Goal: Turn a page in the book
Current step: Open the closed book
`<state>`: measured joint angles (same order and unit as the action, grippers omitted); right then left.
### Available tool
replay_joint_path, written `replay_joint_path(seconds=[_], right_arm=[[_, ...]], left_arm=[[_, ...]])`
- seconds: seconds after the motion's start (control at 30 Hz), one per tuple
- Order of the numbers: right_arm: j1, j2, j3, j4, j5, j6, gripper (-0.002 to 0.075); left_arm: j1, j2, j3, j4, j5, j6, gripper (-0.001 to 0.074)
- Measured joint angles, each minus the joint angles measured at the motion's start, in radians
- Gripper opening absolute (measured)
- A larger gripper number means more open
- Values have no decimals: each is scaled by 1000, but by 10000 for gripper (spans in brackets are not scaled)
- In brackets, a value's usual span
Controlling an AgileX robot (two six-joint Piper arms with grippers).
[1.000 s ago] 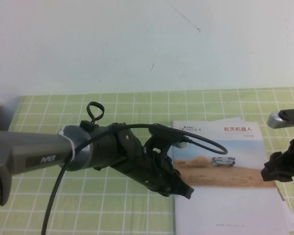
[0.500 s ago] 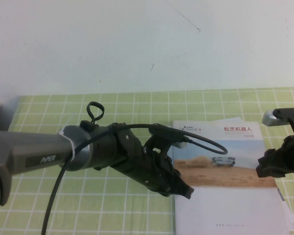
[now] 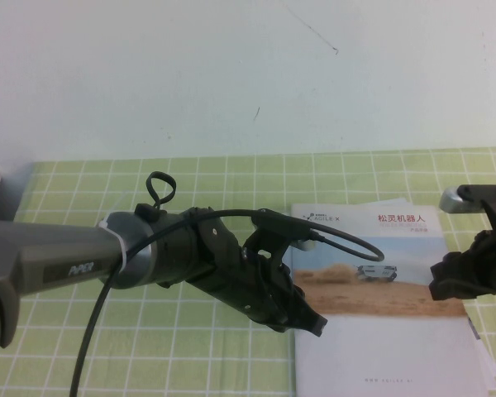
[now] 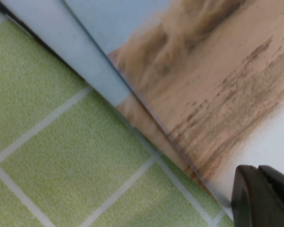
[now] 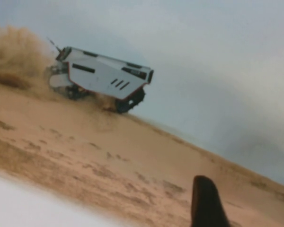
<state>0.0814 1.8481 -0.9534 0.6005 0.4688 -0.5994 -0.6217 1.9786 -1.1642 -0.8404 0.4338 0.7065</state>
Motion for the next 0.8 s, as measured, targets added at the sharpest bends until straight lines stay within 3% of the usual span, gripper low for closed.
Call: replay_joint_path(seconds=[0.23, 0.8], right_arm=[[0, 0, 0, 2, -7, 31, 353], [0, 0, -2, 6, -31, 104, 374]], left_arm=[[0, 0, 0, 0, 0, 3, -4], [0, 0, 0, 0, 2, 6, -4]])
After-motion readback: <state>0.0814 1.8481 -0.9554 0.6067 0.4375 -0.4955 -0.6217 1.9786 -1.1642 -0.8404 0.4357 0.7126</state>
